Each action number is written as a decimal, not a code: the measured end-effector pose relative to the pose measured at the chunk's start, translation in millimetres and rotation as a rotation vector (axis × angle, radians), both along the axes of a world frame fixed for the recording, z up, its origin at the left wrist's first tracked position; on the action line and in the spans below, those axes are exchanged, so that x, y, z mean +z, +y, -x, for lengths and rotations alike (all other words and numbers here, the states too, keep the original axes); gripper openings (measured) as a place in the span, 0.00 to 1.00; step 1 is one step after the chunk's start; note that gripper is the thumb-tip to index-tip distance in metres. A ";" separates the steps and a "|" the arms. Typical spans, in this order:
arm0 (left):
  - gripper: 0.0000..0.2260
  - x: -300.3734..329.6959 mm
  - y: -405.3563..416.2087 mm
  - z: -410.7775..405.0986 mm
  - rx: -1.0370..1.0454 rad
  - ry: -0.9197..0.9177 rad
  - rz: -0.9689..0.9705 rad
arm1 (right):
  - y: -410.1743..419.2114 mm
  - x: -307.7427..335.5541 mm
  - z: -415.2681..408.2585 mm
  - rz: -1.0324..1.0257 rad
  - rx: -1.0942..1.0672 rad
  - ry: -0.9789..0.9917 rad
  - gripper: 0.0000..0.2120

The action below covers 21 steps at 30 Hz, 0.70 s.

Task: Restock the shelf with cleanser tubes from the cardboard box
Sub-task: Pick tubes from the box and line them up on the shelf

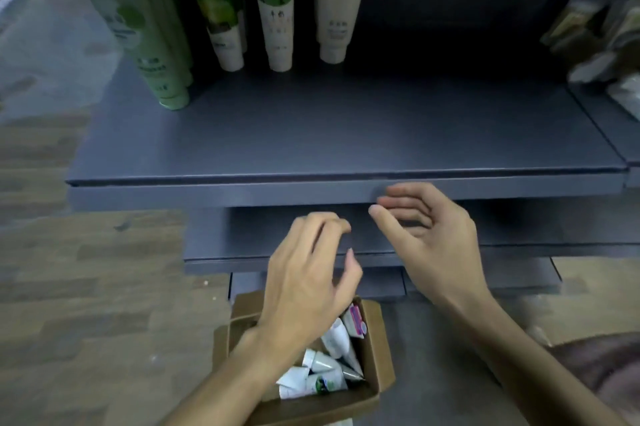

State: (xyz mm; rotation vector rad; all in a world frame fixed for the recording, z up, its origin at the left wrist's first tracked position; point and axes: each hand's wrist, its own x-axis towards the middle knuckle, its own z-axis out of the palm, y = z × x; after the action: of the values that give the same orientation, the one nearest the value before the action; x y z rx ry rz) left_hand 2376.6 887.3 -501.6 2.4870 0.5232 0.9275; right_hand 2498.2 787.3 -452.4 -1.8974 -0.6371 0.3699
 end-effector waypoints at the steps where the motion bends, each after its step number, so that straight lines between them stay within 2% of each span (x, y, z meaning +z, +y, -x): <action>1: 0.10 -10.6 -2.4 4.2 0.004 0.034 0.028 | 0.4 -8.4 3.2 0.021 0.004 -0.001 0.11; 6: 0.11 -56.6 -3.5 25.5 0.023 0.190 0.051 | -2.4 -53.8 20.9 0.095 0.054 0.013 0.12; 21: 0.10 -184.3 -20.2 70.4 0.045 0.498 0.093 | -30.4 -201.1 41.9 0.424 0.072 0.068 0.13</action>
State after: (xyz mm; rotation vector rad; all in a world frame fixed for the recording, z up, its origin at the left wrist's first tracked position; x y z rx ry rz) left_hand 2306.2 867.1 -685.9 2.6241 0.7598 0.2774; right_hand 2456.2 756.8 -653.4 -2.2547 -0.6170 0.6536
